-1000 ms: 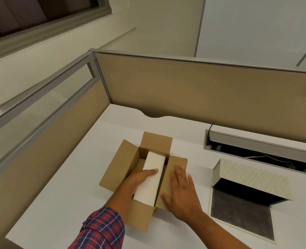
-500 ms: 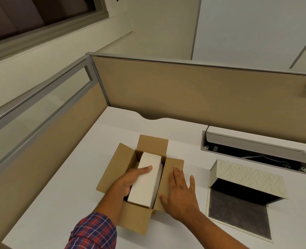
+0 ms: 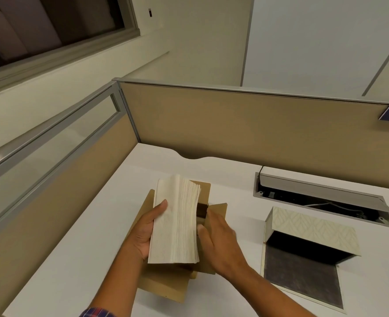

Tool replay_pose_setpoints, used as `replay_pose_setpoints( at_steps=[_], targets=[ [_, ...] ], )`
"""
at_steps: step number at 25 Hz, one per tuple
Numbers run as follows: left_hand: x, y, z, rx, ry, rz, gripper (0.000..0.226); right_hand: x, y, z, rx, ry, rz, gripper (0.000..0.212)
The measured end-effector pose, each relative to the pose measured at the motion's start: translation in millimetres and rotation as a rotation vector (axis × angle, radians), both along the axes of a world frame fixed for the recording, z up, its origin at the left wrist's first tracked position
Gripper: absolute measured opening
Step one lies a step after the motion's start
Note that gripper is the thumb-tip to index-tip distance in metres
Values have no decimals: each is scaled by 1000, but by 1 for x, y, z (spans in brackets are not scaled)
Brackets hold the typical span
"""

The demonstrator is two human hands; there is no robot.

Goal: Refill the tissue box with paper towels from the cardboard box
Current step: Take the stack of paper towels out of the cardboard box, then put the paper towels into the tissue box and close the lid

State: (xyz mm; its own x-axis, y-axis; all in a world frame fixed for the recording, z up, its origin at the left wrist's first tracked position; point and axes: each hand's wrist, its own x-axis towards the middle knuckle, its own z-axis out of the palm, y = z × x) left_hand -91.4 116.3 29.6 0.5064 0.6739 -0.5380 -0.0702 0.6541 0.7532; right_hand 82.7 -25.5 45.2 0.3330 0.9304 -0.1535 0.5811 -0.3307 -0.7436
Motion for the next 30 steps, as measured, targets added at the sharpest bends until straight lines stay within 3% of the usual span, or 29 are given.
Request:
replay_pose_setpoints(
  at_steps=[2, 3, 8, 17, 20, 25, 30],
  targets=[
    [8, -18, 11, 9, -61, 6, 75, -11, -3, 24, 52, 272, -19, 62],
    [14, -27, 17, 10, -80, 5, 76, -15, -5, 33, 78, 321, -30, 66],
    [41, -73, 34, -7, -140, 4, 86, -5, -30, 57, 158, 323, -187, 77],
    [97, -147, 37, -64, -203, -125, 58, 39, -102, 66, 94, 605, -308, 70],
    [116, -167, 29, -92, -188, -157, 60, 50, -127, 67, 77, 638, -340, 67],
    [141, -191, 18, -34, -72, -165, 47, 63, -159, 67, 6, 611, -404, 82],
    [160, -213, 4, -114, -26, -139, 39, 71, -193, 40, -141, 560, -439, 92]
  ],
)
